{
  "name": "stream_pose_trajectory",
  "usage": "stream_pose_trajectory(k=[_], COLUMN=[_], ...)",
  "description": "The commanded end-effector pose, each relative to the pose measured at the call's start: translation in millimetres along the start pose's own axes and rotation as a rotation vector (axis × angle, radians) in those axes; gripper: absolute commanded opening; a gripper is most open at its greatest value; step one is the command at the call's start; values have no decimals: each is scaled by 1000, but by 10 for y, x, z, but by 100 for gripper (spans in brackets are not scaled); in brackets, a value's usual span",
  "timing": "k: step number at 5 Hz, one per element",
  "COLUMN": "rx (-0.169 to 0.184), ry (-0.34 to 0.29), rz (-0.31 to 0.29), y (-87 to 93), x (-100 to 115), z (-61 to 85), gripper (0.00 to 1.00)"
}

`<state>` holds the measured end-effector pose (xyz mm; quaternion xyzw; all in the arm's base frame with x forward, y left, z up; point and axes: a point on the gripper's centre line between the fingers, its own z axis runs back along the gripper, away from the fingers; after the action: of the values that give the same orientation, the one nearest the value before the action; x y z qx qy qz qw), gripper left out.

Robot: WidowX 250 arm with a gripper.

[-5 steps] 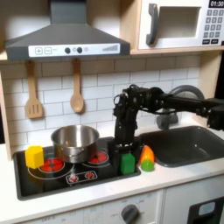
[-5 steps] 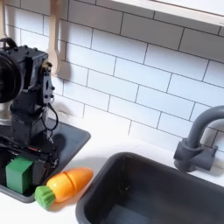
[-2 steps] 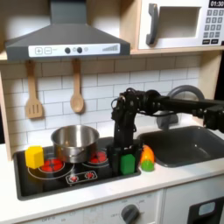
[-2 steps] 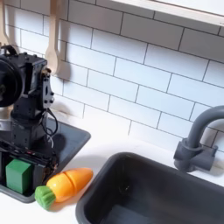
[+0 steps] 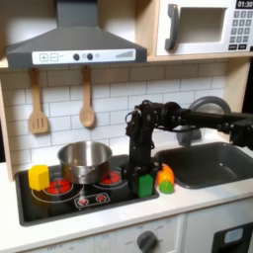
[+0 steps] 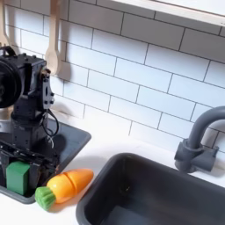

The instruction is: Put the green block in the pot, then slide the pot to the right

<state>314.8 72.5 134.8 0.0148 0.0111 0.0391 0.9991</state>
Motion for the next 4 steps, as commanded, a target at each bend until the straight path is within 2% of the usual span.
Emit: stream_pose_trajectory(k=[1, 2, 3, 4], rx=[-11, -7, -21, -20], ry=[-42, -42, -64, -102], rz=[-12, -5, -11, 9], y=[31, 90, 94, 137], x=[-11, -23, 13, 93], z=[136, 224, 361, 470], gripper=[0, 0, 0, 0])
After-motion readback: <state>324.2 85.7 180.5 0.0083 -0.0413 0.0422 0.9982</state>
